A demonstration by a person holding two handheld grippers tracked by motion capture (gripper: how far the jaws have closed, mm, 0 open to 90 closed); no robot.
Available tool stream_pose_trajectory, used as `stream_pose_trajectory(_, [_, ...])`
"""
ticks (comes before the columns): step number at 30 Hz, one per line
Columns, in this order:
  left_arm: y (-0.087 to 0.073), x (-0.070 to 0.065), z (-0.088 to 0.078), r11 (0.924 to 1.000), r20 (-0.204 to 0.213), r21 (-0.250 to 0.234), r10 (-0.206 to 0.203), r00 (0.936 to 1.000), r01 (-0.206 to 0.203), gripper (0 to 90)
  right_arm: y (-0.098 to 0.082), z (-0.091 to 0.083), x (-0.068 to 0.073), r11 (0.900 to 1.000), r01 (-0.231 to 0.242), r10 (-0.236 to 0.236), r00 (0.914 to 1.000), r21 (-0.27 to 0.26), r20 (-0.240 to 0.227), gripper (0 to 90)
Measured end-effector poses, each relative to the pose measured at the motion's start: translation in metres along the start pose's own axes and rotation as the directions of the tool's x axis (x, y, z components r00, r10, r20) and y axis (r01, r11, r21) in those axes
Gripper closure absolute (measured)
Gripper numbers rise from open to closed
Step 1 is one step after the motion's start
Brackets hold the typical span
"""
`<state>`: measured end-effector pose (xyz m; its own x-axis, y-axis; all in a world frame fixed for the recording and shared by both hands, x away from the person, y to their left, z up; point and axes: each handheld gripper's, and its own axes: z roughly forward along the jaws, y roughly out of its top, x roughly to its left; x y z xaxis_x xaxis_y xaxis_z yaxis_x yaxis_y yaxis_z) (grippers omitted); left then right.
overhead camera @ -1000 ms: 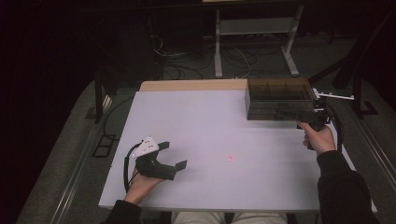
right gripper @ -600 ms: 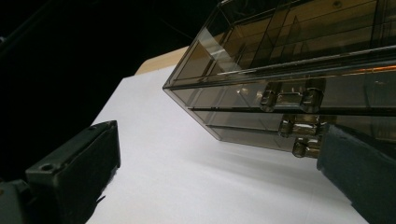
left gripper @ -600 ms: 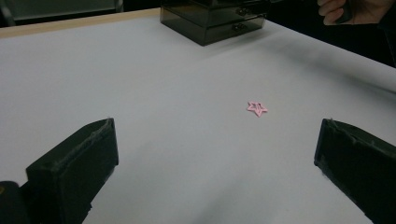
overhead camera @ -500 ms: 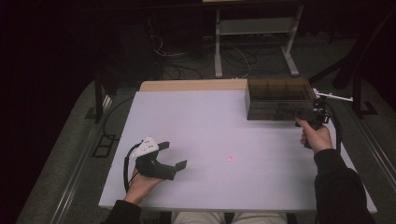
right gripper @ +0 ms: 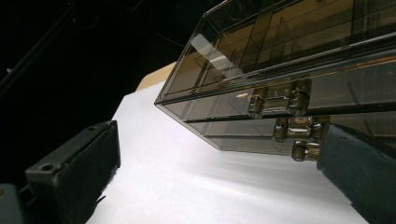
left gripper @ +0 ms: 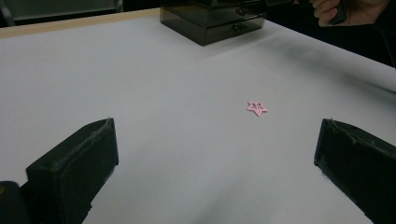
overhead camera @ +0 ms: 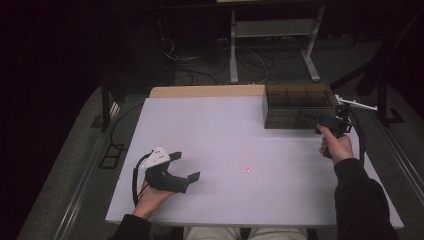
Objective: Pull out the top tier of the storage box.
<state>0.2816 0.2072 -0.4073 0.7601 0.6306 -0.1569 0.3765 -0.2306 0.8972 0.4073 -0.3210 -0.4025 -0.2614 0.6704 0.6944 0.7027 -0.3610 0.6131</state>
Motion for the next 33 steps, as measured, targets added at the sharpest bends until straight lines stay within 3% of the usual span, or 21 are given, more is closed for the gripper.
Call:
stream_pose_trajectory(4, [0.0, 0.0, 0.0, 1.0, 0.0, 0.0, 0.001, 1.0, -0.001, 0.0, 0.0, 0.0, -0.001, 1.0, -0.01, 0.01, 0.9999, 0.0, 0.003, 0.0])
stream_pose_trajectory(9, [0.0, 0.0, 0.0, 1.0, -0.001, 0.0, 0.002, 1.0, -0.002, 0.0, 0.0, 0.001, -0.003, 0.999, -0.049, 0.049, 0.9987, -0.006, 0.014, 0.0])
stream_pose_trajectory(10, [0.0, 0.0, 0.0, 1.0, -0.001, 0.0, 0.002, 1.0, -0.002, 0.0, 0.0, 0.001, -0.004, 0.997, -0.073, 0.073, 0.9971, -0.016, 0.018, 0.0])
stream_pose_trajectory(18, [0.0, 0.0, 0.0, 1.0, -0.001, 0.0, 0.003, 1.0, -0.003, 0.0, -0.002, 0.004, -0.004, 0.993, -0.111, 0.112, 0.9924, -0.03, 0.05, 0.7])
stream_pose_trajectory(19, [0.0, 0.0, 0.0, 1.0, -0.001, -0.001, 0.004, 1.0, -0.004, 0.0, -0.003, 0.004, -0.005, 0.991, -0.126, 0.127, 0.9908, -0.037, 0.046, 10.9])
stream_pose_trajectory(20, [0.0, 0.0, 0.0, 1.0, 0.0, -0.001, 0.004, 1.0, -0.004, 0.0, -0.003, 0.004, -0.005, 0.99, -0.134, 0.136, 0.9895, -0.045, 0.048, 13.7])
stream_pose_trajectory(26, [0.0, 0.0, 0.0, 1.0, 0.0, -0.001, 0.005, 1.0, -0.005, 0.0, -0.003, 0.004, -0.006, 0.986, -0.153, 0.157, 0.9862, -0.064, 0.053, 13.7])
stream_pose_trajectory(33, [0.0, -0.001, 0.0, 1.0, 0.0, -0.001, 0.005, 1.0, -0.005, 0.0, -0.004, 0.003, -0.011, 0.97, -0.22, 0.228, 0.9709, -0.099, 0.074, 14.5])
